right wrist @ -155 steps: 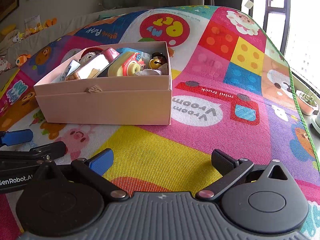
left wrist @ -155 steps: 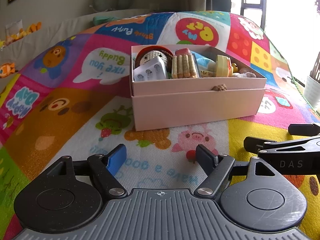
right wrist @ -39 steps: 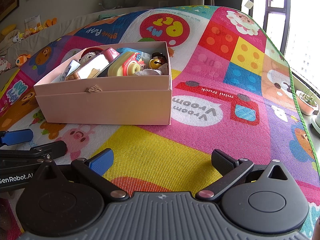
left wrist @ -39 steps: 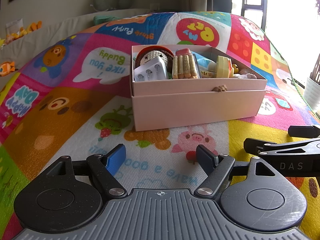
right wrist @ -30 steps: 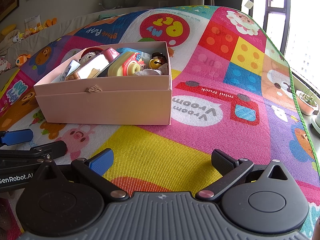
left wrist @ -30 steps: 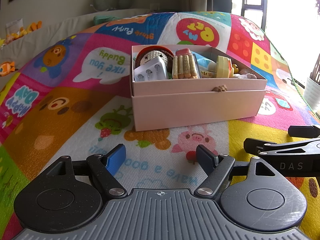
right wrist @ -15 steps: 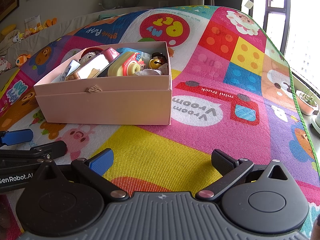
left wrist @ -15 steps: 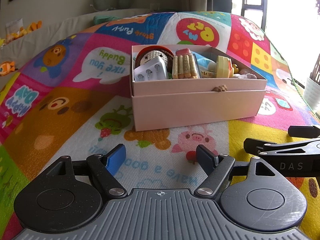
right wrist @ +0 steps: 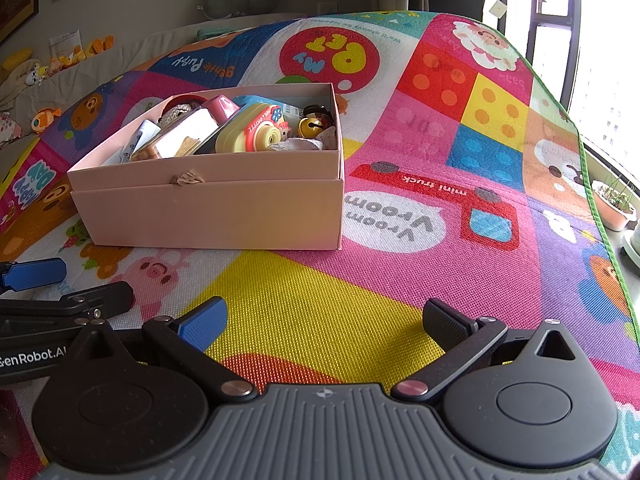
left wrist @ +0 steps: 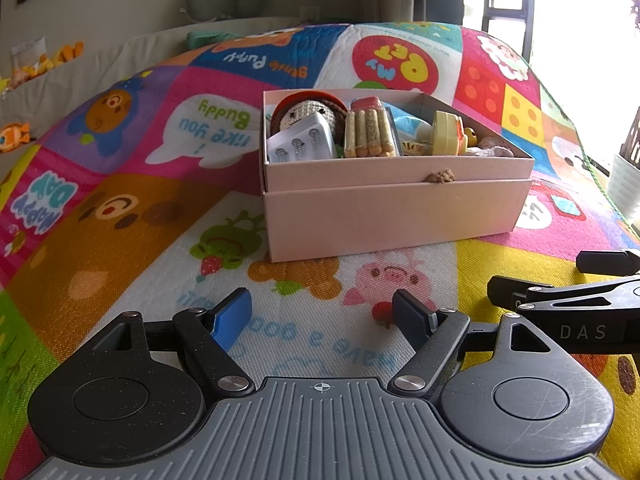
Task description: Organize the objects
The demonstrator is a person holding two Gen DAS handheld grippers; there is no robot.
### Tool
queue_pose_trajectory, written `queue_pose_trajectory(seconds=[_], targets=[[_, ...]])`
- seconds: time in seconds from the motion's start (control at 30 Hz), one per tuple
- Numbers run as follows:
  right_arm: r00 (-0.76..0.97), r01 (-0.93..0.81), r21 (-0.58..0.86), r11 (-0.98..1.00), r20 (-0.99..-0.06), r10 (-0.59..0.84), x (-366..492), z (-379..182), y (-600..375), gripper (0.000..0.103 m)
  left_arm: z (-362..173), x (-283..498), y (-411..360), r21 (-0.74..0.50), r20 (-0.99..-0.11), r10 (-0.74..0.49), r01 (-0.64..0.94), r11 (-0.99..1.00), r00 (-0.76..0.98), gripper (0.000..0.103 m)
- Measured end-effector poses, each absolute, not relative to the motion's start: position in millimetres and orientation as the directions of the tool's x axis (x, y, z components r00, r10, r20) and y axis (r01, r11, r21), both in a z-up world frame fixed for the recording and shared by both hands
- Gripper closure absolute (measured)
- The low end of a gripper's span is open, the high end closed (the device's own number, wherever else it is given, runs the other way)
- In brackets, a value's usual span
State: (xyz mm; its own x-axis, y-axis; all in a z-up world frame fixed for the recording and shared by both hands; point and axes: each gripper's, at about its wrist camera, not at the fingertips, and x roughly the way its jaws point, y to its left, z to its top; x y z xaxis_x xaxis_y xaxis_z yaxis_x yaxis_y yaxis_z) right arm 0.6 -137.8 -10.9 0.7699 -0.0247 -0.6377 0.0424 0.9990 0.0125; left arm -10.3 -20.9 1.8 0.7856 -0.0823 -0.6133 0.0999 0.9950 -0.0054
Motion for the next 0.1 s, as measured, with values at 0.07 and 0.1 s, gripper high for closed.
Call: queue_pose_trajectory(seconds=[0.07, 0.1], targets=[[0.770, 0.042, 0.013, 0.999, -0.638, -0.025, 0.6, -11.0, -137.7, 0.000, 1.7, -10.2, -21.0, -0.007, -0.613, -0.083, 0.100, 0.995, 0.785, 0.021], [0.770, 0.042, 0.013, 0.999, -0.638, -0.025, 0.6, -10.9, -137.6, 0.000, 1.6, -10.5, -20.7, -0.008, -0.613, -0.084, 0.100, 0.995, 0.786, 0.021]])
